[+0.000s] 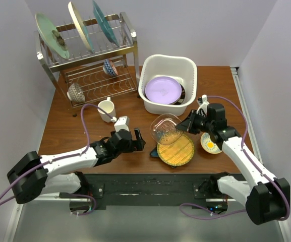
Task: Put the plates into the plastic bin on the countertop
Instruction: Pick up the plate from the corner of the board, then place the plate in the plastic bin.
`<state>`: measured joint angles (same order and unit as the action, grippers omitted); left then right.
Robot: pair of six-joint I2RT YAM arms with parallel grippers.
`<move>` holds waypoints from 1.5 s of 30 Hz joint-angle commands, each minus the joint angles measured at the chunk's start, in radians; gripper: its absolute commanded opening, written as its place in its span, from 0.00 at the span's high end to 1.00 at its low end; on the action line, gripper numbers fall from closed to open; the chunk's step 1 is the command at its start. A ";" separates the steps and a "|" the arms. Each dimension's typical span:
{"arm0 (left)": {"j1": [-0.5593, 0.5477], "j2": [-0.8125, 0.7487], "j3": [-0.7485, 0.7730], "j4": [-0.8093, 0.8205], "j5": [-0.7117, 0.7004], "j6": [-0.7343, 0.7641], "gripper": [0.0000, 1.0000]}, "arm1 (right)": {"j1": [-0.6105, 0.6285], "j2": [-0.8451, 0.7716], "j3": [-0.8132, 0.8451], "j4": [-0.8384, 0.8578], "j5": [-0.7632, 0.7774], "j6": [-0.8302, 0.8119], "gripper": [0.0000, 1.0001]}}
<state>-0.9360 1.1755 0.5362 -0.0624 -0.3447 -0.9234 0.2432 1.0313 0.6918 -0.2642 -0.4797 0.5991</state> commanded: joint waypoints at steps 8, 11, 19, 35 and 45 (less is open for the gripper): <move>0.005 0.030 -0.001 0.079 0.072 -0.014 0.00 | 0.002 0.130 0.202 0.100 0.009 0.024 1.00; 0.006 0.032 -0.012 0.070 0.090 -0.018 0.00 | 0.002 0.191 0.261 0.125 0.013 0.024 1.00; 0.006 0.038 -0.019 0.065 0.099 -0.028 0.00 | -0.001 0.361 0.460 0.135 0.018 0.025 1.00; 0.006 0.150 0.065 0.047 0.142 0.037 0.00 | -0.058 0.650 0.778 0.132 0.079 0.051 1.00; 0.006 0.227 0.123 0.066 0.173 0.069 0.00 | -0.085 0.855 0.887 0.129 0.098 0.079 1.00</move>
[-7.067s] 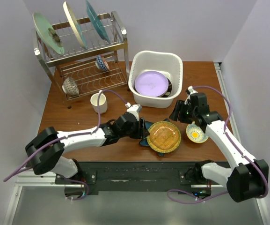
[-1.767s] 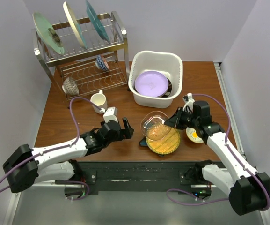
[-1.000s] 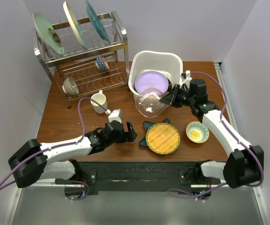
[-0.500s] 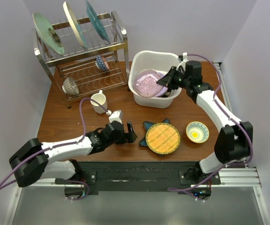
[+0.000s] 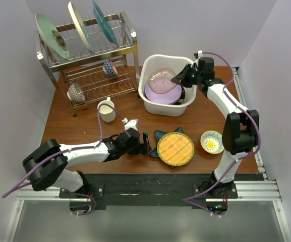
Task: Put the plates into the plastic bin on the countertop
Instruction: Place the plate in the plastic bin.
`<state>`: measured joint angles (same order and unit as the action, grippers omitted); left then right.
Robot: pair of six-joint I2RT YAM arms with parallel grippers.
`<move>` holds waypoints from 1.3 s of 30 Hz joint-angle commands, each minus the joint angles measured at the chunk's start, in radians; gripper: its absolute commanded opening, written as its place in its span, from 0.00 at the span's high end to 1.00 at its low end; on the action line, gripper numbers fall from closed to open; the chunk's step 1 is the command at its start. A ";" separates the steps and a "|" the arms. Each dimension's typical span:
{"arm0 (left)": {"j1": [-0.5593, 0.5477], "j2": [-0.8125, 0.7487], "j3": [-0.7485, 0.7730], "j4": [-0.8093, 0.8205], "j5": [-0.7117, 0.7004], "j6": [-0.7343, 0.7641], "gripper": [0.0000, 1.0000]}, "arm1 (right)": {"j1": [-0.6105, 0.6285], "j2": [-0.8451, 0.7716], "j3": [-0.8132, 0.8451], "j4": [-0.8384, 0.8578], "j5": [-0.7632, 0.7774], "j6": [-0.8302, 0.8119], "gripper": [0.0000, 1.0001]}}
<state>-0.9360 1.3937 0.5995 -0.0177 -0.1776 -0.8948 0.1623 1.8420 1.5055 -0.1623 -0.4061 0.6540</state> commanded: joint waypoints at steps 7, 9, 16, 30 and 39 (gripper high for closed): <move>0.006 0.022 0.094 -0.030 -0.014 0.059 0.00 | -0.004 0.138 0.125 -0.026 0.067 0.004 1.00; 0.006 0.027 0.094 -0.024 -0.011 0.056 0.00 | -0.006 0.154 0.128 -0.036 0.076 -0.001 1.00; 0.006 0.033 0.095 -0.021 -0.008 0.059 0.00 | -0.004 0.168 0.113 -0.043 0.099 -0.019 1.00; 0.006 0.030 0.098 -0.008 0.007 0.057 0.01 | -0.004 0.209 0.163 -0.077 0.062 -0.045 0.50; 0.005 0.010 0.095 -0.005 0.006 0.054 0.01 | -0.004 0.087 0.133 -0.080 0.138 -0.079 0.30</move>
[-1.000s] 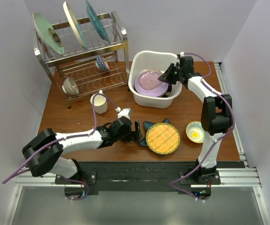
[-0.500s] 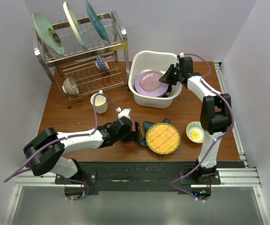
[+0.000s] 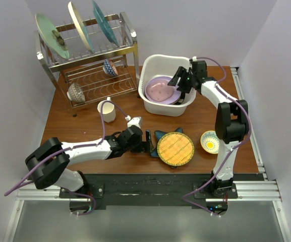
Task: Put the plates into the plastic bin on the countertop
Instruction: Place the plate in the plastic bin, then pick up the plate from the corner of the board.
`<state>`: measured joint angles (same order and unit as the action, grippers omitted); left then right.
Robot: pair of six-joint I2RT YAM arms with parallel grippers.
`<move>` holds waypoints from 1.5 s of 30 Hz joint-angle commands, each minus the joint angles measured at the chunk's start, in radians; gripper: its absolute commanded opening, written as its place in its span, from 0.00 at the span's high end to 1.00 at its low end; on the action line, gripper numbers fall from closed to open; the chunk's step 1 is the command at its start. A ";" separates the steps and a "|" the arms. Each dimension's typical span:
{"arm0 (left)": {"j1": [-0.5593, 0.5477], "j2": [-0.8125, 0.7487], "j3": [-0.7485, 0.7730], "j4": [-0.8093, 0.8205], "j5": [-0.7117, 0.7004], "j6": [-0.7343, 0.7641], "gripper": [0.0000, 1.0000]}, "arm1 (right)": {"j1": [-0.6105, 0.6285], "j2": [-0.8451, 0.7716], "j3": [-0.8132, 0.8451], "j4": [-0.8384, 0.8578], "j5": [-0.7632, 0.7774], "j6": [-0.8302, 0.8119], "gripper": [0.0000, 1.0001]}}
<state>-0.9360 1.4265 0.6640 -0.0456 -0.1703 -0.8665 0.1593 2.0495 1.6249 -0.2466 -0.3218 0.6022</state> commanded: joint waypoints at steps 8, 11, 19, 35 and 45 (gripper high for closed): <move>0.003 -0.095 0.017 0.079 0.009 0.040 0.01 | -0.003 -0.316 -0.103 0.058 0.058 -0.022 0.27; 0.005 -0.103 0.032 0.082 0.020 0.057 0.01 | -0.001 -0.376 -0.148 0.055 0.026 -0.016 0.27; -0.035 -0.101 0.054 0.130 0.075 0.081 0.03 | -0.001 -0.532 -0.325 0.040 -0.016 -0.033 0.27; -0.102 -0.058 0.062 0.220 0.152 0.011 0.05 | -0.001 -0.784 -0.657 -0.022 -0.019 -0.088 0.27; -0.122 0.003 0.068 0.237 0.166 -0.020 0.06 | -0.001 -0.899 -0.835 -0.055 -0.007 -0.102 0.27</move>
<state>-1.0477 1.4078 0.6956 0.1440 -0.0177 -0.8558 0.1608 1.1988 0.8337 -0.2890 -0.3248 0.5259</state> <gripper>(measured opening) 0.945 0.728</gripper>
